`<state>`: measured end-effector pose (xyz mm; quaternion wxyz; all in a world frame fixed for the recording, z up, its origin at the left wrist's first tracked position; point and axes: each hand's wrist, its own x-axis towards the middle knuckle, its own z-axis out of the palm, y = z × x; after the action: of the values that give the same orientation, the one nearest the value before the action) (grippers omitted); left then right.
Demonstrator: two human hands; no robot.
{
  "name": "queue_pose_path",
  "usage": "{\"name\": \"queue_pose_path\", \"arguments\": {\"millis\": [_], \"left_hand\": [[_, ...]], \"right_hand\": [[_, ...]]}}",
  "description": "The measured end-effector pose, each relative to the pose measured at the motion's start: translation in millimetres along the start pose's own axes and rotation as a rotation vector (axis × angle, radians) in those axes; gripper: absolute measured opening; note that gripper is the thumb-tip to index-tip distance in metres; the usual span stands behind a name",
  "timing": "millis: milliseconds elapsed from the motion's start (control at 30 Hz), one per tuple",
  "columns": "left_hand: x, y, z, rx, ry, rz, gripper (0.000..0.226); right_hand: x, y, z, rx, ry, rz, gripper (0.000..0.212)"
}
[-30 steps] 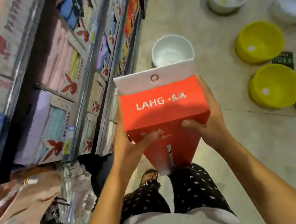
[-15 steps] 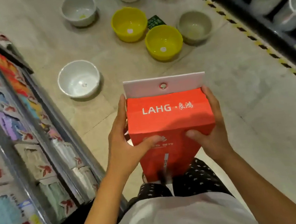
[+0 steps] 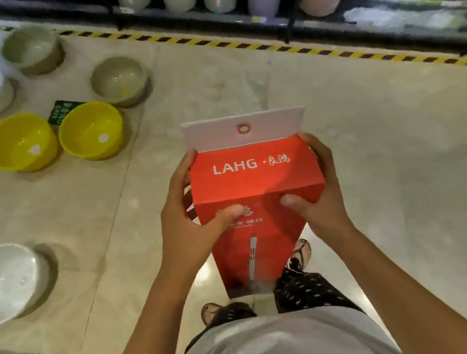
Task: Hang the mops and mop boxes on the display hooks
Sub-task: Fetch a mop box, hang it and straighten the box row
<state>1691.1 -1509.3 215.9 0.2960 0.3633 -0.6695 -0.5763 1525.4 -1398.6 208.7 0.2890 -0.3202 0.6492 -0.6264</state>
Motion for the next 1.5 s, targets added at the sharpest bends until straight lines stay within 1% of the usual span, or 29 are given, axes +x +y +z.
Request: {"name": "queue_pose_path", "arguments": {"millis": [133, 200, 367, 500, 600, 767, 900, 1067, 1133, 1200, 1333, 1500], "left_hand": [[39.3, 22.1, 93.3, 0.012, -0.125, 0.017, 0.09], [55.6, 31.7, 139.2, 0.024, -0.174, 0.025, 0.091], [89.2, 54.6, 243.0, 0.047, -0.285, 0.058, 0.093], [109.3, 70.9, 308.7, 0.053, -0.341, 0.066, 0.092], [120.3, 79.1, 345.9, 0.047, -0.357, 0.078, 0.09], [148.6, 89.7, 397.2, 0.006, -0.379, 0.066, 0.087], [190.1, 102.1, 441.2, -0.03, -0.396, 0.073, 0.088], [263.0, 121.5, 498.0, -0.095, -0.412, 0.101, 0.085], [299.7, 131.7, 523.3, -0.115, -0.42, 0.109, 0.085], [338.2, 142.5, 549.3, -0.126, -0.436, 0.118, 0.087], [406.1, 162.5, 592.1, -0.128, -0.458, 0.159, 0.084], [472.9, 185.9, 640.4, -0.118, -0.513, 0.174, 0.084]], "right_hand": [[19.7, 4.5, -89.3, 0.048, 0.156, 0.046, 0.094], [28.2, 7.3, -133.8, 0.063, 0.214, 0.058, 0.097], [45.6, 9.3, -232.8, 0.076, 0.328, 0.061, 0.1], [59.5, 5.7, -295.4, 0.069, 0.387, 0.05, 0.096], [70.2, 4.0, -333.1, 0.024, 0.435, 0.037, 0.094], [100.8, 2.8, -384.9, -0.074, 0.468, 0.023, 0.086], [139.2, -0.9, -423.4, -0.098, 0.507, 0.022, 0.088], [214.4, -17.4, -476.5, -0.153, 0.516, -0.003, 0.083], [251.7, -26.3, -499.6, -0.178, 0.522, -0.015, 0.084], [289.9, -33.9, -522.8, -0.188, 0.529, -0.017, 0.085], [356.0, -43.8, -560.2, -0.225, 0.555, -0.034, 0.081], [418.9, -47.0, -601.3, -0.19, 0.617, -0.047, 0.084]]}}
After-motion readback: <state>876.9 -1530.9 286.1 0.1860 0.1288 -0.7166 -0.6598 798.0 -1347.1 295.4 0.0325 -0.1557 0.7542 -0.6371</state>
